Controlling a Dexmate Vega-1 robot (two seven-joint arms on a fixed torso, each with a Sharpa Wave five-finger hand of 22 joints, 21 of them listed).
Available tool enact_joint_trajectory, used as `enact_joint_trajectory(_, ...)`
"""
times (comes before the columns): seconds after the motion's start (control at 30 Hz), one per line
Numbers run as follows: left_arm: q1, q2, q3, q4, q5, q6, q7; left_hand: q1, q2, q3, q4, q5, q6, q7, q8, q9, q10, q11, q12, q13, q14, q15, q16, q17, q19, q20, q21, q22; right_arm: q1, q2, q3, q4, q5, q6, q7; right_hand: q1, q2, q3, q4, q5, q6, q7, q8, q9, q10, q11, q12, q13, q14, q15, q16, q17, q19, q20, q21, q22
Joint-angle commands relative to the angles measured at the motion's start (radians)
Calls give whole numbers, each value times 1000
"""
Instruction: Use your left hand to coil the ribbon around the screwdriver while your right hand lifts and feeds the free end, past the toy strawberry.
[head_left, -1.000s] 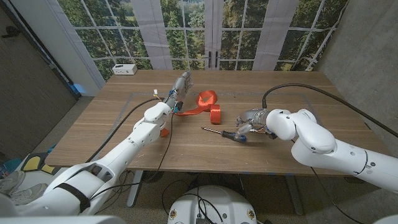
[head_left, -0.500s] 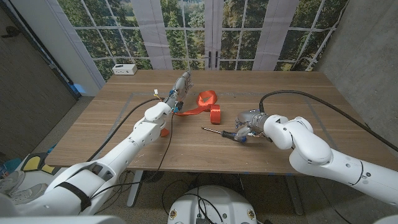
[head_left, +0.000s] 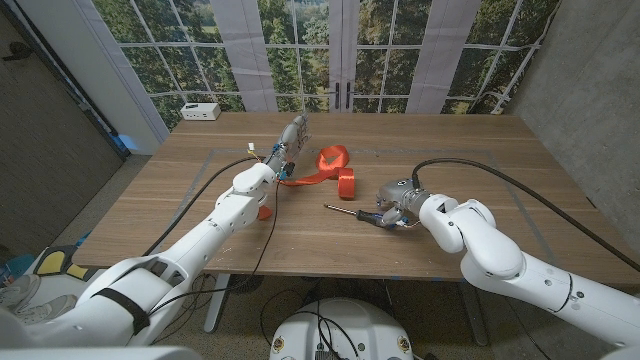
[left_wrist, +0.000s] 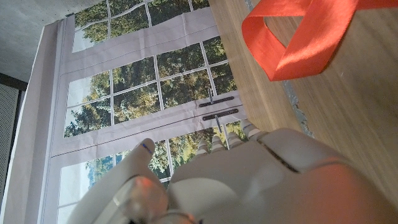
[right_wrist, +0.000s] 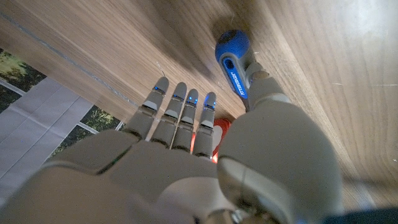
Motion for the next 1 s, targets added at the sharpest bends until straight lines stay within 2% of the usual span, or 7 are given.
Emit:
enact_joint_trajectory(0.03, -19, -10, 0, 35, -1, -9, -14, 8, 25, -3, 3, -4, -72, -9, -1, 1, -117, 7, -5, 5, -117, 1, 0, 4, 6, 0, -3, 5, -39, 50, 36, 51, -99, 30, 19, 23, -2, -16, 6, 12, -19, -5, -7, 8, -23, 0, 1, 9, -12, -81, 10, 17, 3, -11, -1, 3)
enact_joint_trajectory(0.17, -23, -12, 1, 41, -2, -5, -15, 8, 24, -3, 3, -4, -71, -9, -1, 1, -116, 5, -4, 5, -116, 1, 0, 4, 7, 0, -4, 5, -40, 61, 53, 65, -86, 43, 38, 39, 1, -30, 14, 18, -5, -9, 4, 13, 1, 1, 20, 17, 6, -90, 25, 34, 2, -15, -3, 4)
enact_joint_trajectory(0.3, -26, -14, 2, 46, -1, -4, -17, 8, 24, -3, 3, -4, -72, -9, -1, 1, -116, 8, -4, 5, -117, 1, 0, 4, 7, 0, -5, 6, -57, 62, 73, 70, -62, 65, 3, 86, 16, -75, 24, 35, 138, -14, 74, 26, 111, -14, 101, 48, 122, -115, 112, 111, 54, -25, 15, 8)
enact_joint_trajectory(0.43, -31, -18, 3, 55, -1, -7, -23, 8, 24, -4, 4, -4, -72, -9, -1, 1, -116, 7, -4, 5, -116, 0, 0, 4, 8, 0, -6, 6, -42, 81, 69, 79, -78, 62, 65, 149, 46, -77, 13, 45, 167, -23, 83, 22, 133, -32, 132, 64, 153, -136, 160, 166, 75, -37, 24, 10)
enact_joint_trajectory(0.73, -31, -18, 4, 54, 0, -4, -21, 8, 24, -4, 4, -4, -72, -10, -1, 1, -115, 7, -4, 5, -116, 0, 0, 4, 8, 1, -8, 6, -52, 90, 76, 92, -55, 86, 37, 235, 74, -80, 6, 46, 196, -47, 78, 11, 131, -45, 152, 76, 155, -158, 211, 238, 80, -52, 27, 12)
enact_joint_trajectory(0.87, -28, -16, 3, 43, 1, -1, -15, 8, 24, -5, 4, -4, -73, -11, -2, 1, -114, 6, -4, 5, -116, 2, 0, 4, 8, 1, -9, 6, -65, 86, 91, 96, -7, 112, -15, 255, 79, -100, 14, 37, 212, -47, 72, 5, 159, -48, 172, 85, 199, -162, 278, 297, 92, -54, 34, 15)
enact_joint_trajectory(1.0, -22, -14, 3, 33, 2, 3, -7, 8, 24, -5, 4, -4, -74, -10, -2, 1, -115, 6, -4, 5, -116, 2, 0, 4, 8, 1, -9, 6, -103, 74, 116, 92, 21, 133, -155, 304, 97, -151, 22, 14, 293, -51, 63, -5, 275, -39, 256, 128, 255, -168, 476, 493, 150, -34, 78, 33)
